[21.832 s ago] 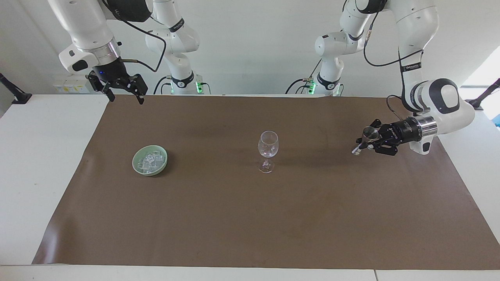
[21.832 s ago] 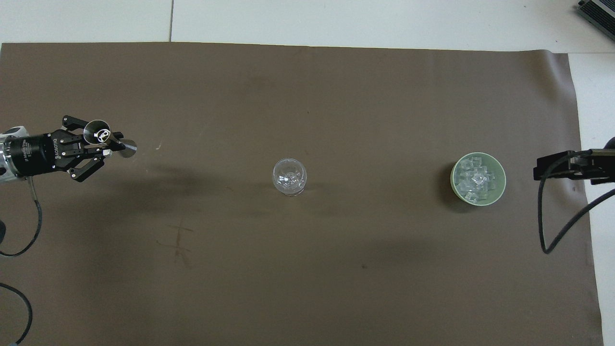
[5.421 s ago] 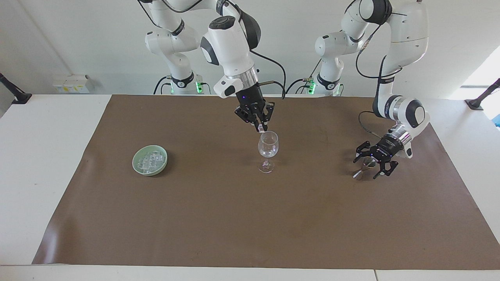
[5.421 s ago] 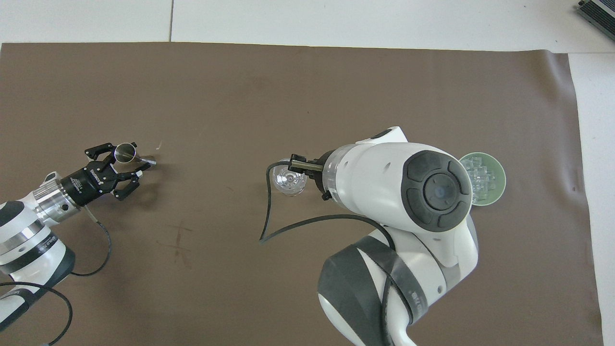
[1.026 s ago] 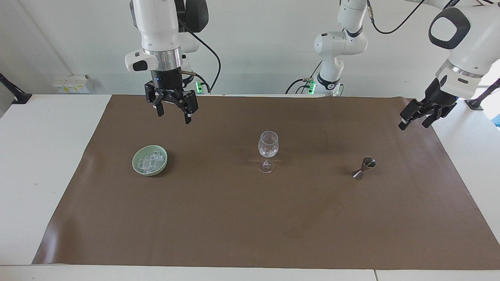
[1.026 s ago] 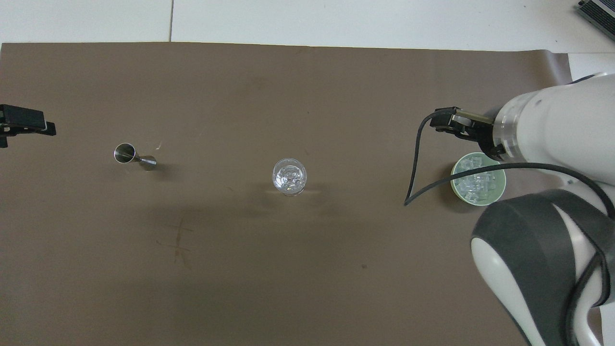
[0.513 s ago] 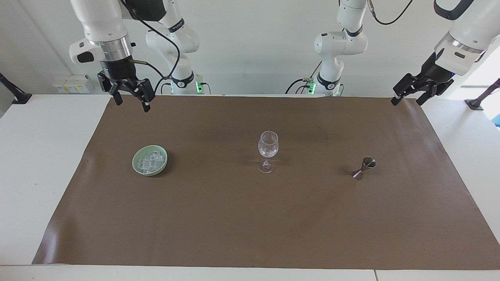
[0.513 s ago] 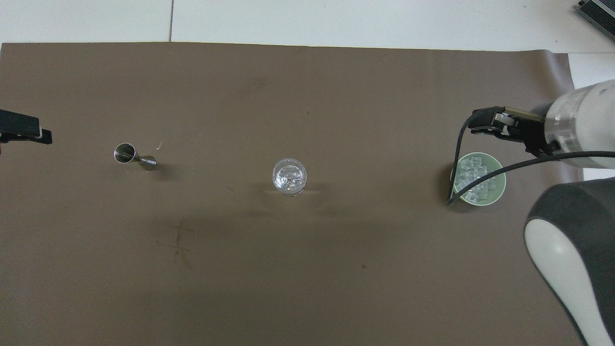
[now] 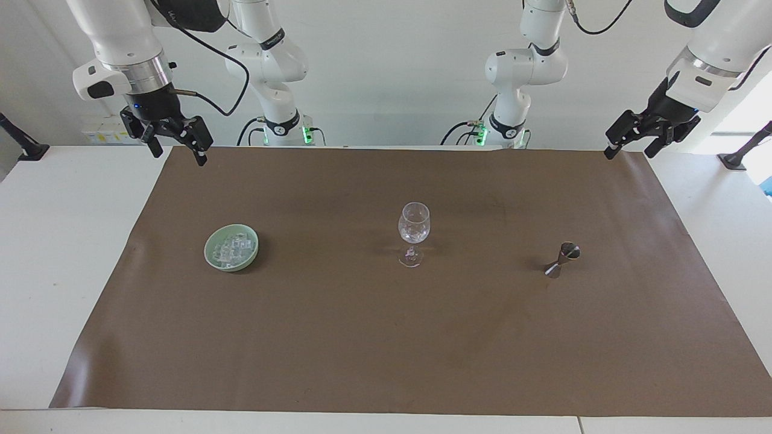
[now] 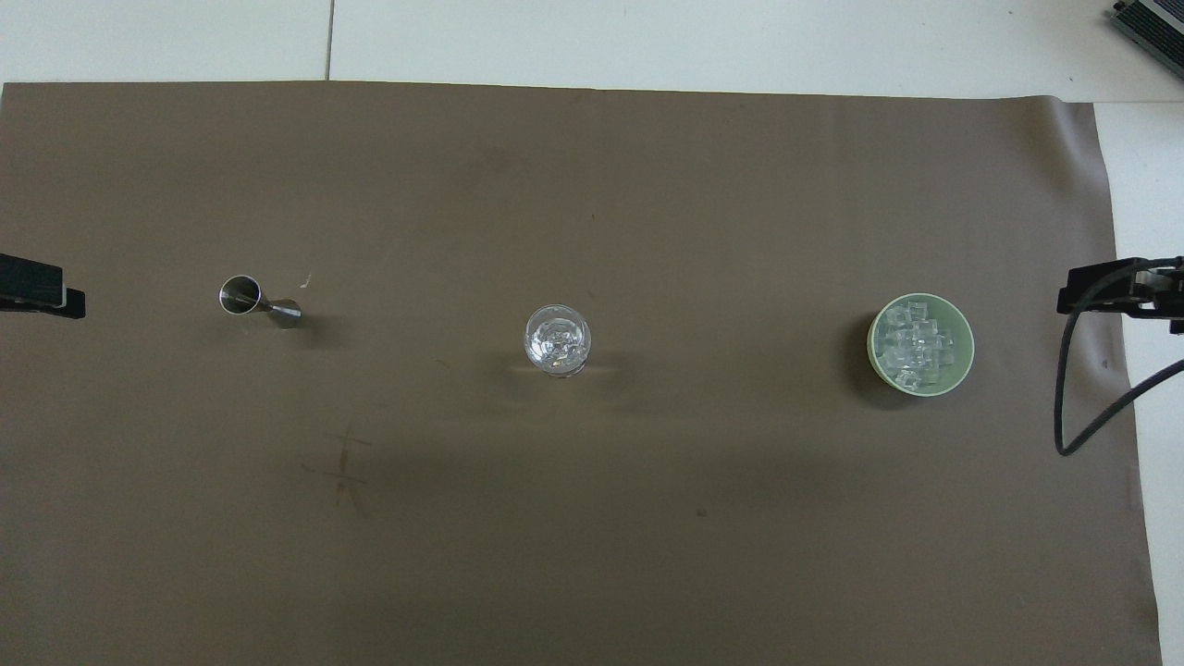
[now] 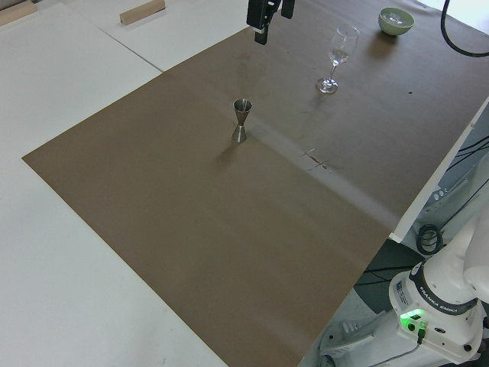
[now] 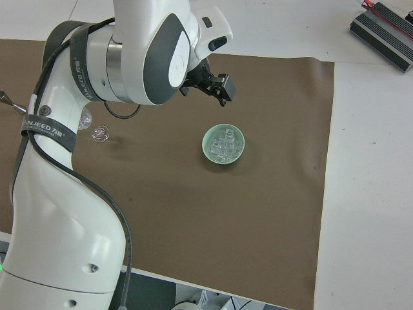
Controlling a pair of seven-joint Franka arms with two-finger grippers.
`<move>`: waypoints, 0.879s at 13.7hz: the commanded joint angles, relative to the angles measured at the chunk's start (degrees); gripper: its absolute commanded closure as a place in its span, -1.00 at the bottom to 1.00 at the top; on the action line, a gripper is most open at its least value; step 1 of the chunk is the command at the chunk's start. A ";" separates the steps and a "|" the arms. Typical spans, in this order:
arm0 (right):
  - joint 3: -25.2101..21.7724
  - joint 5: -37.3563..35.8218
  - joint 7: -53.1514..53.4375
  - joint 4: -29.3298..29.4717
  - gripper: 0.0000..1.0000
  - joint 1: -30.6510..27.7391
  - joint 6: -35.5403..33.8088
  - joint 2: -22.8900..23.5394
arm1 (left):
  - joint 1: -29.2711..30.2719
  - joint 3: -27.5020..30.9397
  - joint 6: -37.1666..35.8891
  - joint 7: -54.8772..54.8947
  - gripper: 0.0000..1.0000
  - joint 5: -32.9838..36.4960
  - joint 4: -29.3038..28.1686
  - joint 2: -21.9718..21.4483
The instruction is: Pour wine and add ice with both arms
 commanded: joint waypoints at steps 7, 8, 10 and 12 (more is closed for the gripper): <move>0.36 3.57 -1.63 -1.75 -1.00 0.10 -4.72 -2.22 | -0.87 0.42 0.59 -0.44 -1.00 1.42 -1.94 -1.45; 0.36 3.58 -1.72 -1.13 -1.00 0.10 -5.87 -2.14 | -0.53 0.42 0.32 -0.44 -1.00 1.42 -2.20 -1.71; 0.27 3.06 -1.72 -0.95 -1.00 -0.08 -5.79 -2.13 | -0.26 0.42 0.40 -0.44 -1.00 1.42 -2.29 -1.80; 0.36 2.71 -1.63 -1.13 -1.00 0.10 -5.53 -2.22 | -0.26 0.42 0.40 -0.44 -1.00 1.42 -2.29 -1.80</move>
